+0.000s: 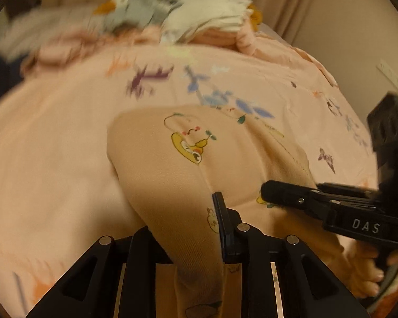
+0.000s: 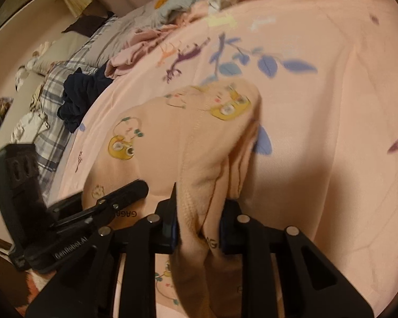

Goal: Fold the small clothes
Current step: 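Lay the folded end down on the romper and open both grippers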

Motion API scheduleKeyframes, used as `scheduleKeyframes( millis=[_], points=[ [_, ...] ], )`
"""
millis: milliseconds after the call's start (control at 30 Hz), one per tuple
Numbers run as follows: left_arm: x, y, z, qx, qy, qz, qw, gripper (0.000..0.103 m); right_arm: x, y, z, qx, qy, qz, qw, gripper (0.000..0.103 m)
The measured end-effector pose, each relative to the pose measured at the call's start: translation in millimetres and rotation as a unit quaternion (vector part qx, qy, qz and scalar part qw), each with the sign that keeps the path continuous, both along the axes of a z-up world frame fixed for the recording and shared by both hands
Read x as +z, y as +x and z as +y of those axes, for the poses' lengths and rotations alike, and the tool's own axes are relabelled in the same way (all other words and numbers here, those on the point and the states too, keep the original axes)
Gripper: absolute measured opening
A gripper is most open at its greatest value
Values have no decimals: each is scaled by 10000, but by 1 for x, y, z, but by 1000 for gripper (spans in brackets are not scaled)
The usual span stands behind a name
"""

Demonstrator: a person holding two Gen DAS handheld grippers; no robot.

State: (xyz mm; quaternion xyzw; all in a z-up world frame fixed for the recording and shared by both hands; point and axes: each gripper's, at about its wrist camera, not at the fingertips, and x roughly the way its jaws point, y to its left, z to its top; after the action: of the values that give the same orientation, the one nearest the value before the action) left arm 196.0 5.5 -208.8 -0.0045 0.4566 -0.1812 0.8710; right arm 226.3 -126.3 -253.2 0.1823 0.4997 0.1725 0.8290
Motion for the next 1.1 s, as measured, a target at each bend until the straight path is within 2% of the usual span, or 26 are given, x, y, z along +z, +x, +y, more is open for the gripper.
scheduleKeyframes(
  millis=[67,167,233,267,367,433,500,533,567,600,700,800,933,1000,1033,1067,1100],
  points=[
    [13,7,0,20,-137,-148,9998,22,13,2,1,-7,-128,-204,9997,22],
    [27,20,4,29,-437,-287,9986,22,34,12,-9,-123,18,-480,9988,22],
    [28,35,2,35,-499,-228,9985,22,38,25,-16,-154,137,-487,9986,22],
    [24,42,2,58,-520,-146,9985,22,36,35,-20,-176,232,-414,9987,23],
    [-6,66,3,187,-630,452,9968,22,18,57,-25,-270,267,-83,9992,23],
    [-21,65,5,199,-630,615,9959,23,2,63,-21,-263,183,173,9993,23],
    [-26,61,12,251,-660,555,9960,33,-12,64,-20,-299,174,341,9988,28],
    [-26,59,16,301,-595,530,9964,44,-13,61,-21,-308,222,296,9988,30],
    [-25,56,19,343,-514,510,9968,51,-13,60,-23,-309,209,258,9990,37],
    [-24,55,24,365,-469,493,9970,52,-12,59,-24,-309,105,262,9991,42],
    [-23,49,39,431,-584,547,9959,50,-10,56,-25,-255,-74,252,9993,41],
    [-23,42,41,458,-387,498,9970,48,-8,52,-29,-185,-232,179,9994,42],
    [-16,32,44,569,-254,444,9971,44,-8,45,-37,-309,-171,304,9989,41],
    [-4,26,46,676,-171,348,9970,39,-3,41,-38,-344,-287,324,9985,35],
    [6,21,47,795,-65,208,9966,32,4,37,-41,-383,-365,277,9982,33],
    [13,17,47,884,20,86,9960,27,9,35,-41,-410,-393,240,9981,27],
    [23,13,46,931,67,-40,9956,27,20,29,-42,-464,-433,134,9979,21]
  ],
)
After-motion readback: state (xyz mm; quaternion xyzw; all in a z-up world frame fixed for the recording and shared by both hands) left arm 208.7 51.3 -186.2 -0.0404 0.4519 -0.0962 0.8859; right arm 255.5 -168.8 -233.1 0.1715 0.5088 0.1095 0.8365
